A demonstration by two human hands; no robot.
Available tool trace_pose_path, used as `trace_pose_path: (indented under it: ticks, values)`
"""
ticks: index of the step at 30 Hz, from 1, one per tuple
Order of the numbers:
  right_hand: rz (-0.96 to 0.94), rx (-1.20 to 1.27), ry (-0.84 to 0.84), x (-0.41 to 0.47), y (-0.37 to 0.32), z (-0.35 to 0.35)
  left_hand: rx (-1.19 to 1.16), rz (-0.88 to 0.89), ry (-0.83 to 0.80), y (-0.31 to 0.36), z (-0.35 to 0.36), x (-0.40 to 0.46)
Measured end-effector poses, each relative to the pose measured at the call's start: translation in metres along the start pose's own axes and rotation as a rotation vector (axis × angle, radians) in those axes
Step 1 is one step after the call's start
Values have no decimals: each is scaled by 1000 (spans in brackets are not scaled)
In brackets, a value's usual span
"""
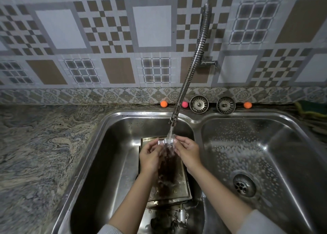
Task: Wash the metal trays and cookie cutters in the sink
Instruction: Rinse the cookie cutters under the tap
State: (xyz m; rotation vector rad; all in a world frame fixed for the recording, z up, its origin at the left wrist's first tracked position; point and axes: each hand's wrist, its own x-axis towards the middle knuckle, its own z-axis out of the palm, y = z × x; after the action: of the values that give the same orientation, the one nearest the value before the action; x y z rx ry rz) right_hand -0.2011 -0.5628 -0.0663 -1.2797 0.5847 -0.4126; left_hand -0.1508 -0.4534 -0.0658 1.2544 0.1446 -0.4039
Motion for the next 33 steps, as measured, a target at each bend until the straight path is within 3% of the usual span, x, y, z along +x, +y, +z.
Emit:
trace_pose_path:
  ticks: [10, 24, 33]
  values:
    - [85, 7, -28, -5, -7, 8, 66, 47, 9, 8, -8, -2]
    - [32, -9, 30, 3, -20, -29, 139, -30, -99, 1, 24, 1]
    - [51, -25, -61, 2, -12, 9, 111, 16, -15, 10, -13, 9]
